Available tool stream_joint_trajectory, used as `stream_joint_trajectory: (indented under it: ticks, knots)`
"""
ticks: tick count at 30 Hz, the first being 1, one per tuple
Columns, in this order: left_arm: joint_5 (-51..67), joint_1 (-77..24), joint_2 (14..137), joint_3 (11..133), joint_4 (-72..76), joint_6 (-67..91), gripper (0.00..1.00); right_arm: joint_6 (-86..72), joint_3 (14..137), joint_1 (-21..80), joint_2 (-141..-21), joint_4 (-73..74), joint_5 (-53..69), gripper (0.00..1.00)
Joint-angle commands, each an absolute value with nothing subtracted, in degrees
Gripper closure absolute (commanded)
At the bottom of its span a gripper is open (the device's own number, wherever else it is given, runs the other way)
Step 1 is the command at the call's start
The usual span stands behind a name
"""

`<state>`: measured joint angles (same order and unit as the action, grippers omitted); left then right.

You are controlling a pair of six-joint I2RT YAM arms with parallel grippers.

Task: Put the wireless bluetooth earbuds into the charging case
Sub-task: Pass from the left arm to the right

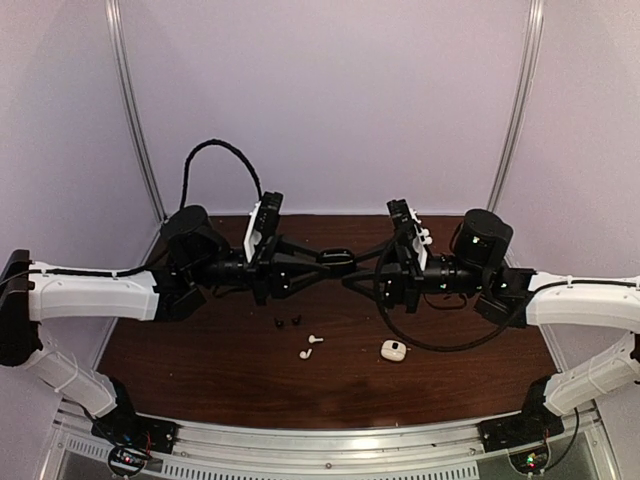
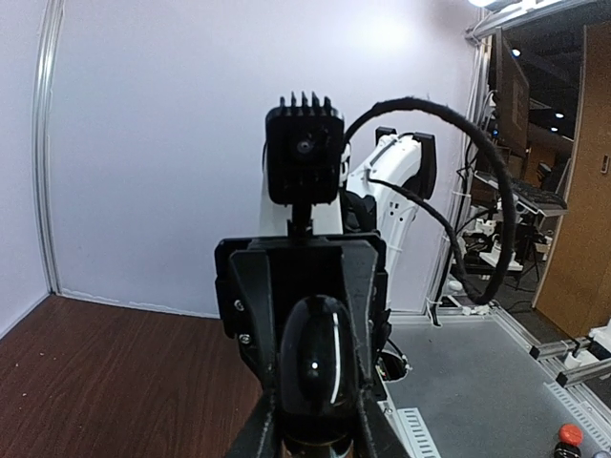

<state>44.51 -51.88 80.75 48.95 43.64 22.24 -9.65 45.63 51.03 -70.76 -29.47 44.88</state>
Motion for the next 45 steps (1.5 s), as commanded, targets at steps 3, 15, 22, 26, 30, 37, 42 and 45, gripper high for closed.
stream_joint_trajectory:
  ticks: [3, 15, 22, 26, 30, 37, 42, 45]
  knots:
    - [43.21, -52.44, 81.47, 48.97, 47.86, 22.26, 1.00, -12.01, 47.04, 50.78, -71.36, -33.78, 46.75, 0.68]
    - [42.19, -52.56, 82.81, 49.66, 50.90, 23.01, 1.00, -14.84, 46.24, 50.80, -72.42, -38.29, 47.37, 0.74]
    - [41.46, -52.62, 83.59, 49.20, 53.32, 24.62, 1.00, -15.57, 46.16, 50.79, -73.18, -39.64, 48.05, 0.75]
    - [41.37, -52.65, 83.83, 49.15, 53.88, 25.05, 1.00, -15.30, 46.23, 50.75, -73.30, -39.42, 48.33, 0.72]
    - [41.32, -52.65, 84.06, 49.20, 54.07, 25.30, 1.00, -15.12, 46.23, 50.80, -73.17, -39.20, 48.16, 0.71]
    - [41.40, -52.65, 84.31, 49.28, 54.53, 25.62, 1.00, -15.33, 46.23, 50.77, -73.27, -39.50, 48.26, 0.68]
    - [41.22, -52.73, 84.46, 49.25, 54.76, 25.57, 1.00, -15.85, 46.47, 50.80, -73.76, -40.00, 48.47, 0.70]
    - [40.97, -52.77, 84.46, 49.37, 54.77, 25.58, 1.00, -16.16, 46.49, 50.79, -74.15, -40.34, 48.52, 0.71]
